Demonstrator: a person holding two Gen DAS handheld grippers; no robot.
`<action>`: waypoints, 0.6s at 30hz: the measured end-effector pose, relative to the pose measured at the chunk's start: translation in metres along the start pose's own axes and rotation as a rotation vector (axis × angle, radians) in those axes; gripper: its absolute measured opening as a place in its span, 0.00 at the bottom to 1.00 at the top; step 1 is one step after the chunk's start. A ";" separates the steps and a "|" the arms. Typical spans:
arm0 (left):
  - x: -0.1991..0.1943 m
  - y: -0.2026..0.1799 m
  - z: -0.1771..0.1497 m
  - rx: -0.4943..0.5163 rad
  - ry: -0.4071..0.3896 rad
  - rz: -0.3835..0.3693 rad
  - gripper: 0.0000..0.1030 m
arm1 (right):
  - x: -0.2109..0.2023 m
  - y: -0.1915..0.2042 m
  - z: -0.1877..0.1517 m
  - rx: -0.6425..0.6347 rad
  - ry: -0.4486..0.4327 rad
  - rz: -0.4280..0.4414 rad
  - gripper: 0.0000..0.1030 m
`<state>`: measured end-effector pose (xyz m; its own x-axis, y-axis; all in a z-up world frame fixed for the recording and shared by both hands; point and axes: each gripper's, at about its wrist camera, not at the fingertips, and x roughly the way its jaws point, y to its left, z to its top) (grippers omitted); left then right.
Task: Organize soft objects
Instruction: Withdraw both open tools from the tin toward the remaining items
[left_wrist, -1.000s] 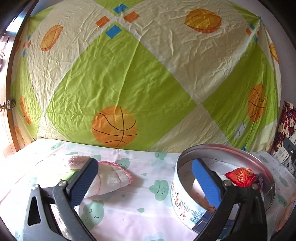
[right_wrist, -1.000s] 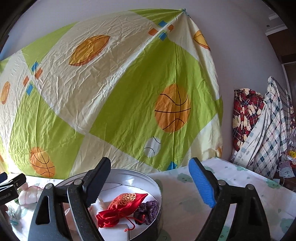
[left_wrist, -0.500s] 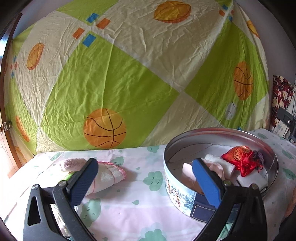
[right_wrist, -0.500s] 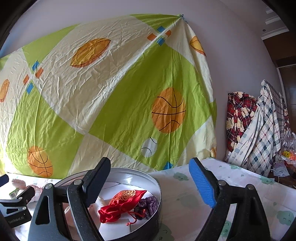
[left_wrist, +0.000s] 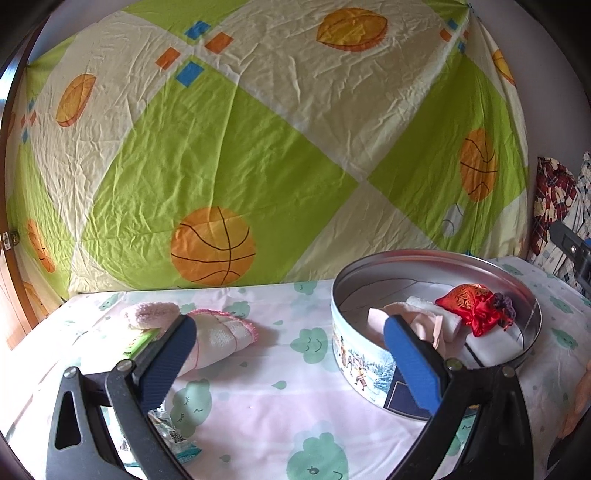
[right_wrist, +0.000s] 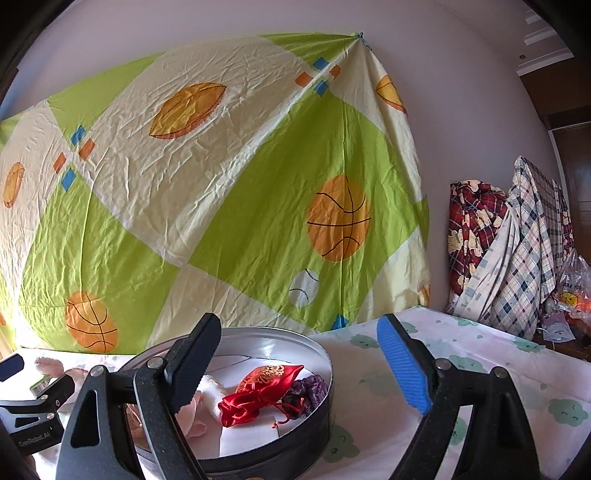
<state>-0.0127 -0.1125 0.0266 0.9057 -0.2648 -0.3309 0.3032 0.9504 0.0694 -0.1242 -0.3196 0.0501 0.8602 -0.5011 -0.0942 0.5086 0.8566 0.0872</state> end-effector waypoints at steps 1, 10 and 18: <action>0.000 0.002 0.000 -0.002 0.002 0.002 1.00 | -0.001 0.001 0.000 0.002 0.003 0.000 0.86; -0.002 0.025 -0.005 -0.026 0.023 -0.005 1.00 | -0.011 0.015 -0.007 0.024 0.056 0.045 0.86; -0.004 0.050 -0.008 -0.034 0.034 0.000 1.00 | -0.022 0.036 -0.013 0.020 0.085 0.087 0.86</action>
<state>-0.0031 -0.0624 0.0239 0.8948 -0.2599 -0.3631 0.2926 0.9555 0.0373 -0.1254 -0.2761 0.0428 0.8953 -0.4120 -0.1695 0.4334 0.8934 0.1180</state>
